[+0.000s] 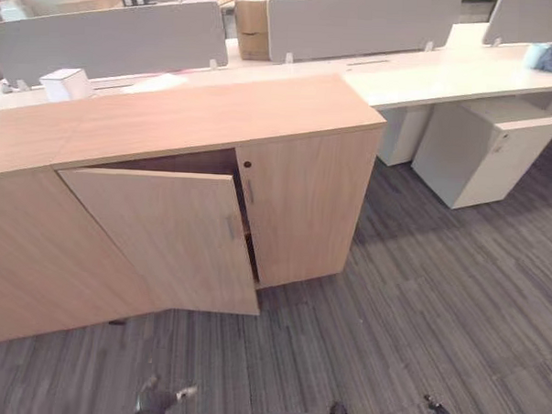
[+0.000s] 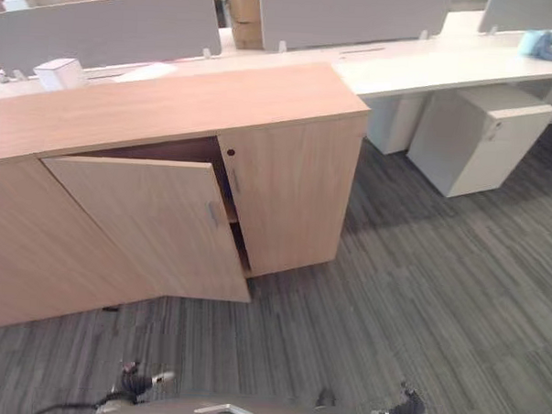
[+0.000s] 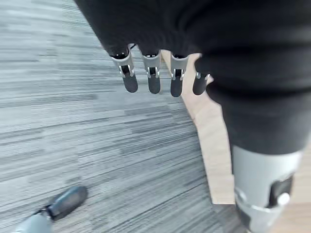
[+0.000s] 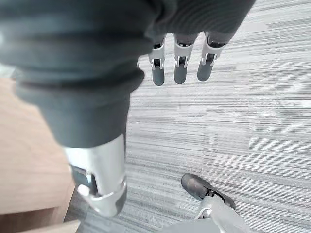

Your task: Put the empty folder in the office cabinet

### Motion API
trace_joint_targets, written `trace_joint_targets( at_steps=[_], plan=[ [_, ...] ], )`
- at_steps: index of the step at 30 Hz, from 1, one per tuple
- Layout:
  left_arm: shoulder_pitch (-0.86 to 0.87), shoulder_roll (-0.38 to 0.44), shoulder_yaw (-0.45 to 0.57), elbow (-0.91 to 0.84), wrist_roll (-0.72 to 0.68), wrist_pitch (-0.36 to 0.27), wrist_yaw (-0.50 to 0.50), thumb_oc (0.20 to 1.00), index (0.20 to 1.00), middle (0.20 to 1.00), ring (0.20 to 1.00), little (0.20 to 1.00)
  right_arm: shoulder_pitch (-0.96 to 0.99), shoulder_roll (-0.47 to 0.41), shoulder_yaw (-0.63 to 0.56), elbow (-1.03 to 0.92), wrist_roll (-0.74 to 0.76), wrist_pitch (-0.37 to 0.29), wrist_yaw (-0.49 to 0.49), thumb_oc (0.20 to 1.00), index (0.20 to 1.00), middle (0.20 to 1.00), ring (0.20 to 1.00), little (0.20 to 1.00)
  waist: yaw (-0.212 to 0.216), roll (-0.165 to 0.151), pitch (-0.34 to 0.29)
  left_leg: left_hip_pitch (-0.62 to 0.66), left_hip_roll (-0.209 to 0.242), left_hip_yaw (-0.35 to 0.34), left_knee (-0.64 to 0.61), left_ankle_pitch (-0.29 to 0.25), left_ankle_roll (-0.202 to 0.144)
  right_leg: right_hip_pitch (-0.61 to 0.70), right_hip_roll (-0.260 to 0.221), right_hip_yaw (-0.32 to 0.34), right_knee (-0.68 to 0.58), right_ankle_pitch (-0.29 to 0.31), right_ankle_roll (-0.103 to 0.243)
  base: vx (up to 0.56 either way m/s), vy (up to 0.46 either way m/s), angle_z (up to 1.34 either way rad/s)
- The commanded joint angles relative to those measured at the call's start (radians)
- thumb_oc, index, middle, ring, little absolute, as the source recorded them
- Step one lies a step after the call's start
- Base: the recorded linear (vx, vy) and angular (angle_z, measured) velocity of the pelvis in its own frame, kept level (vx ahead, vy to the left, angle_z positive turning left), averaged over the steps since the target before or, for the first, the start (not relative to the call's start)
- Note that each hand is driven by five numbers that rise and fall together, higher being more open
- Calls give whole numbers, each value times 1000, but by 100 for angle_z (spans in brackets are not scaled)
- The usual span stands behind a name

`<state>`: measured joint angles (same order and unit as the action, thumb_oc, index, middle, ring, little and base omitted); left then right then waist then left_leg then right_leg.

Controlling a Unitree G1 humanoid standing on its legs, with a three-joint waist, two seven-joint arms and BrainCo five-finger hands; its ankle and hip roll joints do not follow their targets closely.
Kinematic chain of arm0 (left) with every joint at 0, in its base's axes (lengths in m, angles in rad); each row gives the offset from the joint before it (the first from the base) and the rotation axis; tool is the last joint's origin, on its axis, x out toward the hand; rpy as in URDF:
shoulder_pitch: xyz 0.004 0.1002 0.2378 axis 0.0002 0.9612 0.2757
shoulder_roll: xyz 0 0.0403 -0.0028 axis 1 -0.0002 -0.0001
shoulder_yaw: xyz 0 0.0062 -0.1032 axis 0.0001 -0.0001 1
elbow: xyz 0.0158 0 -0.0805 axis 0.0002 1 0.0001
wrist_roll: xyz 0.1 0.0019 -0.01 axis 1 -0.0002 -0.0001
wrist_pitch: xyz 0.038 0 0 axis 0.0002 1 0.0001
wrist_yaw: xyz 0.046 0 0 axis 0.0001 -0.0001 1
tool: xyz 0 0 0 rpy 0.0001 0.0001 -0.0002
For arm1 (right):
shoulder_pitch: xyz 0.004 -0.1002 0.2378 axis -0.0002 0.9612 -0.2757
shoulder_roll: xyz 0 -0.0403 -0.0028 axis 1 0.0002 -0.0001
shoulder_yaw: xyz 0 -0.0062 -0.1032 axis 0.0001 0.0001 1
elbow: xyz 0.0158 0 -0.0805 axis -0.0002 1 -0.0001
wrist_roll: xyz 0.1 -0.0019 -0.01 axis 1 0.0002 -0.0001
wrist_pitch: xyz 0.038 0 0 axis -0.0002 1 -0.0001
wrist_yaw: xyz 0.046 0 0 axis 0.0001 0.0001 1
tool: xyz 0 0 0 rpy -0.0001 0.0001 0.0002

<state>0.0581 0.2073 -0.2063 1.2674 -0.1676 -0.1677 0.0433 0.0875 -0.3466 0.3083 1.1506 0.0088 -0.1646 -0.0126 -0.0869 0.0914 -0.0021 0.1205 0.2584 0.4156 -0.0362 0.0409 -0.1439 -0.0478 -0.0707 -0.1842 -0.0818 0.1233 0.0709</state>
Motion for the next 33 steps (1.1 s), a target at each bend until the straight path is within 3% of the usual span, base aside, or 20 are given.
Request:
trace_joint_targets(
  at_steps=[1,2,3,6,8,11,15,25,33],
  plan=[
    [-112,68,17,13,56,0,-34,1000,1000,1000,1000,1000,-66,0,16,63,-19,7,-9,1000,1000,1000,1000,1000,-10,-49,53,-75,27,-125,141,72,-44,77,-23,49,12,-107,12,-65,-141,19],
    [-103,57,12,20,63,3,-39,1000,1000,1000,1000,1000,-75,-3,21,66,-22,9,-8,1000,1000,1000,1000,1000,7,-59,68,-107,-10,-180,175,60,-30,86,-25,46,11,-110,9,-42,-87,13],
    [-103,57,12,20,63,3,-39,1000,1000,1000,1000,1000,-75,-3,21,66,-22,9,-8,1000,1000,1000,1000,1000,7,-59,68,-107,-10,-180,175,60,-30,86,-25,46,11,-110,9,-38,-105,2],
    [-57,23,18,67,86,13,-63,1000,1000,1000,1000,1000,-96,8,49,88,-42,18,8,1000,1000,1000,1000,1000,44,-89,73,-138,-147,-263,157,-53,33,81,-31,47,10,-105,8,0,-113,6],
    [-38,9,26,90,86,23,-78,1000,1000,1000,1000,1000,-109,23,62,113,-47,30,20,1000,1000,1000,1000,1000,70,-94,69,-154,-229,-315,146,-72,58,78,-21,52,11,-101,5,36,-85,-32],
    [-36,8,50,112,54,39,-88,1000,1000,1000,1000,1000,-124,46,72,132,-42,43,29,1000,1000,1000,1000,1000,97,-101,70,-196,-290,-361,150,-63,77,80,-8,64,18,-100,0,22,-36,-14],
    [-22,10,38,129,90,52,-107,1000,1000,1000,1000,1000,-120,79,70,135,-28,54,36,1000,1000,1000,1000,1000,88,-91,31,-99,-286,-371,11,-39,106,96,29,71,18,-115,-8,98,11,-29],
    [-35,-5,-13,92,80,54,-122,1000,1000,1000,1000,1000,-113,108,91,145,-10,60,45,1000,1000,1000,1000,1000,95,-108,16,-46,-276,-372,-32,-41,117,121,40,83,35,-129,-13,46,11,2],
    [-16,12,11,131,109,64,-114,1000,1000,1000,1000,1000,-108,111,90,147,-11,62,50,1000,1000,1000,1000,1000,107,-115,19,-39,-272,-374,-32,-48,118,122,39,81,37,-129,-7,35,-1,6]
  ],
)
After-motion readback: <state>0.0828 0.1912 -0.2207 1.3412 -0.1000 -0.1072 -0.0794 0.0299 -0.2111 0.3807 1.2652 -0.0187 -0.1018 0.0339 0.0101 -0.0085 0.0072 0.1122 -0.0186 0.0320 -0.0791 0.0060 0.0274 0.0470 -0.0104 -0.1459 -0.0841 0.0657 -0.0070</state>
